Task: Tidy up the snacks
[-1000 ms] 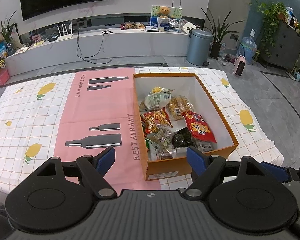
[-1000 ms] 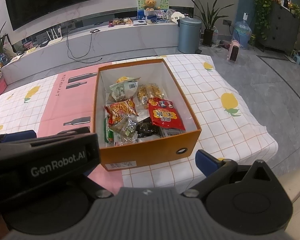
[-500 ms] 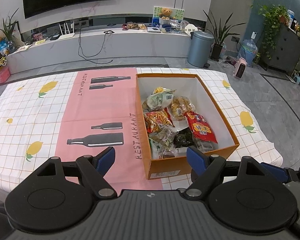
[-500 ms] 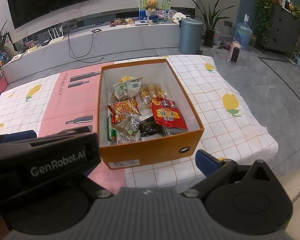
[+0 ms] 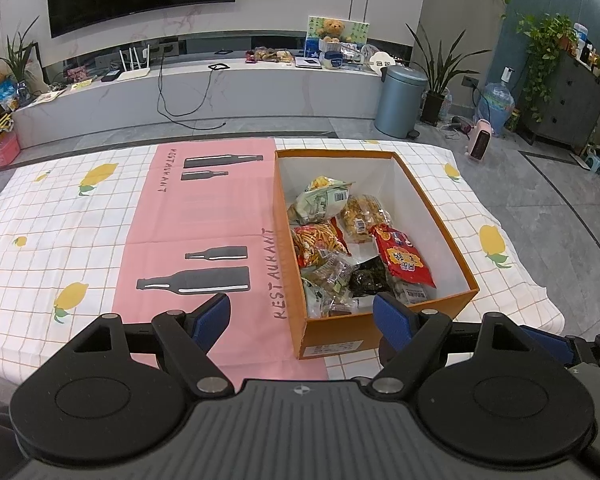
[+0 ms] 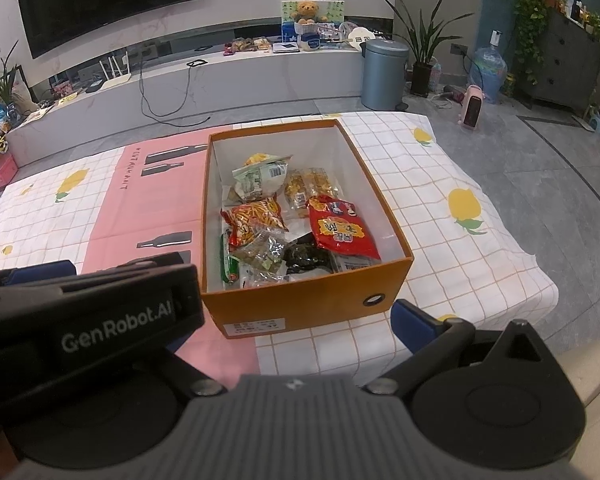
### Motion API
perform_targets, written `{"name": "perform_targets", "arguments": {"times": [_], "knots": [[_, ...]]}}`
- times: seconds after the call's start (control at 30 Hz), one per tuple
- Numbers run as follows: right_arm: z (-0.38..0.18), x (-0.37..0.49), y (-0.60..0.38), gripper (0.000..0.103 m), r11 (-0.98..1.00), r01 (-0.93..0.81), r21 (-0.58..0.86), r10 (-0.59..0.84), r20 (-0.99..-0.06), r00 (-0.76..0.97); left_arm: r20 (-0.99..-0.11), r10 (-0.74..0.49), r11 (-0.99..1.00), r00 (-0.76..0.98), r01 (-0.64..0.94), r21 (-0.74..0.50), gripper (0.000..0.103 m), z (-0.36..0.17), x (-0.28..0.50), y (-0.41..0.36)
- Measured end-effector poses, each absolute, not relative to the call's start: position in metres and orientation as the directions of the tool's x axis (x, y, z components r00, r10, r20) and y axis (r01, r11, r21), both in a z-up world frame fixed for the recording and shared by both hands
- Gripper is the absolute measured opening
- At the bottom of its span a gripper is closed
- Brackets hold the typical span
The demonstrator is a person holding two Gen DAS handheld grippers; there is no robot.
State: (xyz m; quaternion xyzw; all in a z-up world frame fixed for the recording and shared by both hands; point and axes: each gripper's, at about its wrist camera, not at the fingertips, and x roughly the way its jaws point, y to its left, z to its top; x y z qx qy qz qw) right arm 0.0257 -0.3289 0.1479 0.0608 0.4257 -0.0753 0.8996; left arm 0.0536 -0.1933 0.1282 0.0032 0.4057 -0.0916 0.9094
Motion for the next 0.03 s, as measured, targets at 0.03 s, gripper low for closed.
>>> {"name": "perform_targets", "arguments": {"times": [0.03], "knots": [[0.1482,0.0257,-0.328,0.1,0.982,0.185,0.047,-0.081,-0.774,0.628,-0.737,-0.163,0.983,0.656,0.168,-0.068,0.095,0.1292,0.0535,-0.1923]]}}
